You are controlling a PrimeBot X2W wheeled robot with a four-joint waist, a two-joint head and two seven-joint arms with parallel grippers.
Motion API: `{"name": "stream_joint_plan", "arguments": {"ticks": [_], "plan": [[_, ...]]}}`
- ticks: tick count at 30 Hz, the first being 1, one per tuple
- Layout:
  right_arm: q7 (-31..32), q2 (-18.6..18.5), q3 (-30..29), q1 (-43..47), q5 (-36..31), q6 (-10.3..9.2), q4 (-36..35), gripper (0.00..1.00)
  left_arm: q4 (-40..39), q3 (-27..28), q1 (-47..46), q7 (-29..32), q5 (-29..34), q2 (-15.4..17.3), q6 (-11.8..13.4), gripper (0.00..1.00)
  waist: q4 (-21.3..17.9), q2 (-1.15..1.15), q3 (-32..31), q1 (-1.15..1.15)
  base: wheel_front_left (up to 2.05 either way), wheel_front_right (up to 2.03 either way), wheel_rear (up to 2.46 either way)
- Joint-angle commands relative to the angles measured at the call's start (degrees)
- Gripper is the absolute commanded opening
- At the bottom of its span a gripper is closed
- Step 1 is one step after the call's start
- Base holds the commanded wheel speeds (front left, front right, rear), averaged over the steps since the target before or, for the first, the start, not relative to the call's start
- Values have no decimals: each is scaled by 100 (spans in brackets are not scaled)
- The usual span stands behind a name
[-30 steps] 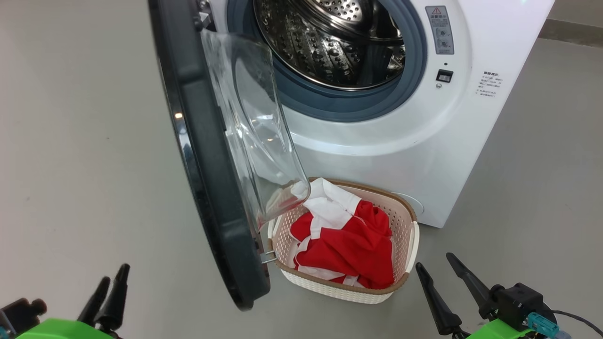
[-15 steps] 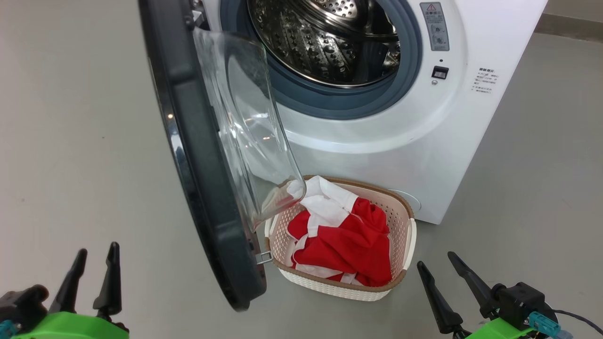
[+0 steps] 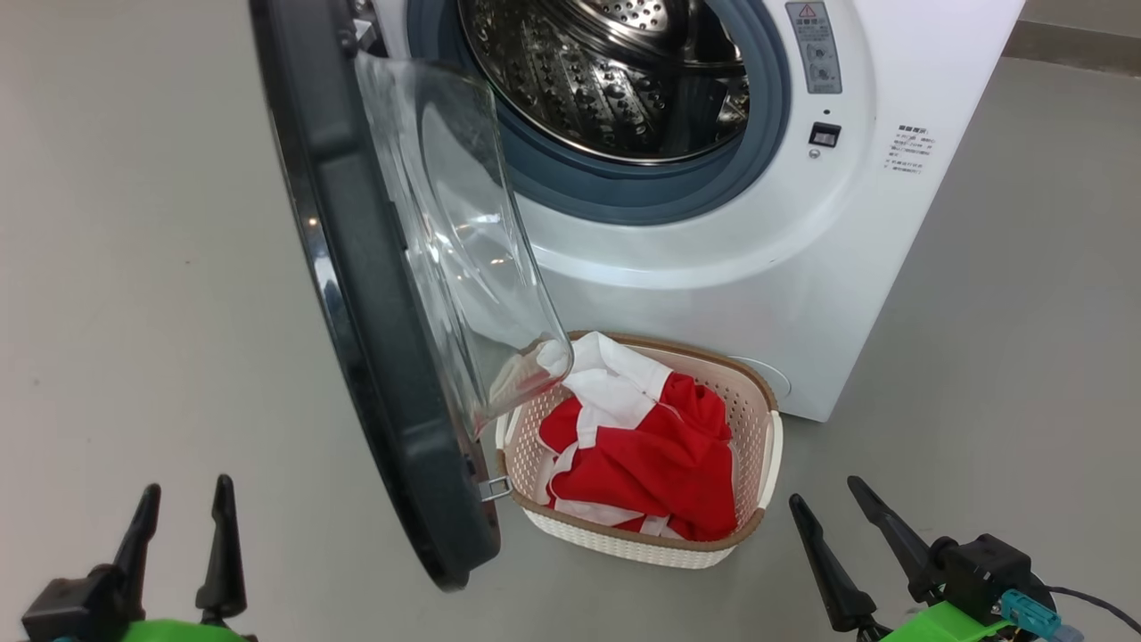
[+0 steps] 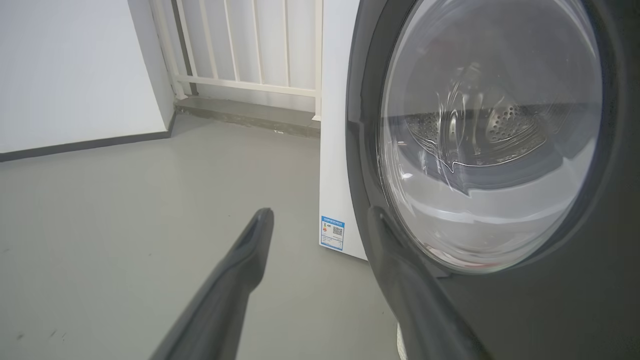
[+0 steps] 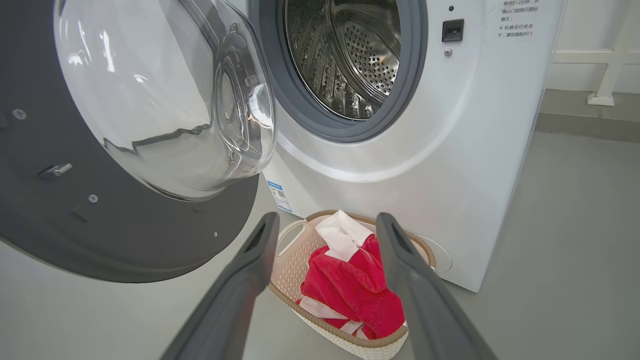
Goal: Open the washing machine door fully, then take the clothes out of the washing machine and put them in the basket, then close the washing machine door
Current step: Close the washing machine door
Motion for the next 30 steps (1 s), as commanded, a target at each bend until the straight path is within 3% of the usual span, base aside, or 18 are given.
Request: {"name": "stream_joint_plan", "arguments": {"ticks": [1, 24, 25, 26, 27, 28, 29, 30], "plan": [[-37, -34, 120, -135, -19, 36, -119, 100, -120, 242, 0, -69, 65, 96, -32, 100, -5, 0, -3, 0, 0, 0, 0], [-37, -42, 108, -134, -11, 36, -118, 100, -147, 278, -21, -69, 252, 45, -32, 100, -11, 0, -22, 0, 0, 0, 0], [-37, -42, 110, -133, -8, 36, -117, 100, -190, 271, -25, -69, 226, 43, -32, 87, -12, 0, -24, 0, 0, 0, 0], [-37, -42, 110, -133, -8, 36, -117, 100, -190, 271, -25, -69, 226, 43, -32, 87, -12, 0, -24, 0, 0, 0, 0], [-37, -42, 113, -132, -6, 36, -116, 100, -240, 256, -28, -69, 173, 36, -32, 69, -13, 0, -27, 0, 0, 0, 0], [-37, -40, 115, -129, -3, 36, -116, 100, -307, 233, -29, -69, 109, 31, -32, 26, -16, 0, -35, 0, 0, 0, 0], [-37, -37, 120, -127, -2, 36, -116, 100, -384, 200, -23, -69, 56, 35, -32, 0, -21, 0, -38, 0, 0, 0, 0], [-37, -35, 126, -126, -1, 36, -117, 100, -465, 147, -16, -69, -5, 44, -32, 0, -27, 0, -40, 0, 0, 0, 0]]}}
